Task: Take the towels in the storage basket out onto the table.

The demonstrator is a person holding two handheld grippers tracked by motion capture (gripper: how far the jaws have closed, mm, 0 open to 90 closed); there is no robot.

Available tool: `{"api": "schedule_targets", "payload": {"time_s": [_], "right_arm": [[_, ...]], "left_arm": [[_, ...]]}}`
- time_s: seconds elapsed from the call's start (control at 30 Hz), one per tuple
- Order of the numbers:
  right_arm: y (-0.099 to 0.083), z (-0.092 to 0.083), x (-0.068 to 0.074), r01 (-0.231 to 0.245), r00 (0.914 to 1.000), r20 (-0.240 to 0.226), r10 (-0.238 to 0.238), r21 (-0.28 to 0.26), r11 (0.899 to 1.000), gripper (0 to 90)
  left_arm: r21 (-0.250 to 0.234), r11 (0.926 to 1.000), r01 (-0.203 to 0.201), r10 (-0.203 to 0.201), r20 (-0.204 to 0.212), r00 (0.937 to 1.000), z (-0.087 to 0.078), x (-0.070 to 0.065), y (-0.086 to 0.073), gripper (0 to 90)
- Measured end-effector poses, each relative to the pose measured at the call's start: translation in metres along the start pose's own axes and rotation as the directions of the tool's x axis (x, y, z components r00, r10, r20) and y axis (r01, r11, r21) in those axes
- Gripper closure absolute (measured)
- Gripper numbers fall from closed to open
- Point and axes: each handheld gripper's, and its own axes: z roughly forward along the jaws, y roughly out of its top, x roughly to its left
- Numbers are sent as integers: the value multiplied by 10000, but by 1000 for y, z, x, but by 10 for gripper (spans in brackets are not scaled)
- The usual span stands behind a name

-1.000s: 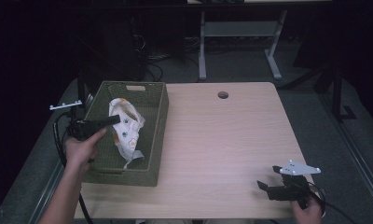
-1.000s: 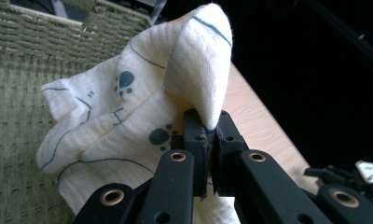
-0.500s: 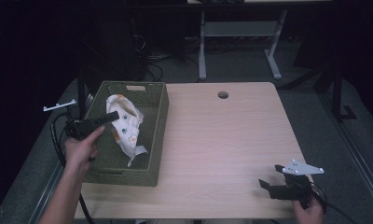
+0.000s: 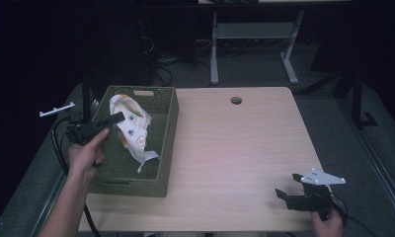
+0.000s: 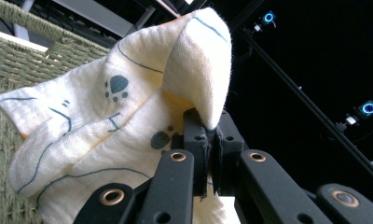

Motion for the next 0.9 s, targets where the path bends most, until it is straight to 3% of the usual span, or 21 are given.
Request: {"api": "schedule_targets", "payload": {"time_s": [0.3, 0.6, 0.9], "right_arm": [[0, 1, 1, -8, 10000, 22, 8, 24, 10000, 140], [1, 1, 1, 44, 10000, 30, -44, 4, 10000, 140], [1, 1, 1, 81, 10000, 34, -81, -35, 10000, 140]], "left_arm": [[-59, 10000, -18, 19, 183, 9998, 3, -12, 10, 866], [-175, 9992, -363, 367, 266, 9990, 2, -30, 25, 866], [-115, 9987, -502, 506, 383, 9980, 6, -41, 30, 865]]}}
